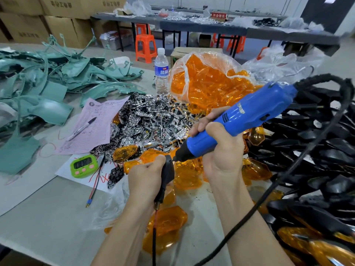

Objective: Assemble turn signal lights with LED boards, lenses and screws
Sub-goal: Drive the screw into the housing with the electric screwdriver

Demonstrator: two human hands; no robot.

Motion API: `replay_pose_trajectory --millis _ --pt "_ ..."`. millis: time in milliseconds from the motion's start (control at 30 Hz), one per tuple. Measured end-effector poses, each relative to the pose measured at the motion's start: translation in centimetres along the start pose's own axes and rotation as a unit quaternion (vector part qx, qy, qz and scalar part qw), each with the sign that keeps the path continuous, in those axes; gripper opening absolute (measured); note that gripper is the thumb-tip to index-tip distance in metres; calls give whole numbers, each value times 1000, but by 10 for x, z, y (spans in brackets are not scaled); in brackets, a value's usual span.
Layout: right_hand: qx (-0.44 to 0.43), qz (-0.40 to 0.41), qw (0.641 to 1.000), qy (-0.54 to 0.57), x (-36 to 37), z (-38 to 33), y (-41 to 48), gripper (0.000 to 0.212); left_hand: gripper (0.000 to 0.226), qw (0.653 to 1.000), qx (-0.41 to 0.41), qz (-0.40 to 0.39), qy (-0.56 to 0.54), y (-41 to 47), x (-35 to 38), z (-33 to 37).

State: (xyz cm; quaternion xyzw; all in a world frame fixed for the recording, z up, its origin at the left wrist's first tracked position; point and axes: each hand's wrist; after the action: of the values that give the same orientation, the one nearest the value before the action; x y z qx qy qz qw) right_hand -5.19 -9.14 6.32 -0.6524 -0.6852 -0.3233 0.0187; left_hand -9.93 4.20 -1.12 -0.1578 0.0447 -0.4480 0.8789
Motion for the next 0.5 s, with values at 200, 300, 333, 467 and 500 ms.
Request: replay_pose_trajectory --millis 200,300,333,467,500 --pt "-21 -65 998 -16 2 -7 1 24 52 999 -13 -27 15 -7 4 9" --pt "-4 -100 995 -20 -2 -9 4 39 46 998 -35 -48 36 -9 1 10" --pt "6 -108 994 -21 -4 -11 6 47 44 997 -39 -58 40 -8 -2 11" --pt "34 -125 991 15 -8 -16 5 51 46 995 -8 -61 78 5 -16 18" --pt "32 -125 992 19 -10 -18 3 49 47 993 9 -52 107 6 -19 18"
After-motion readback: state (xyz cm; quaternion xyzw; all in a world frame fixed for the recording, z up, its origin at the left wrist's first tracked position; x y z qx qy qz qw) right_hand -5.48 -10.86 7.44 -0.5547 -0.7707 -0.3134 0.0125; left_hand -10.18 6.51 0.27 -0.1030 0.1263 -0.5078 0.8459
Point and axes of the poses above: each hand's wrist, its own y-axis towards the middle knuckle, its own x-axis out of the palm, z = x × y, and after that the axes turned 9 degrees about -y, right-handed
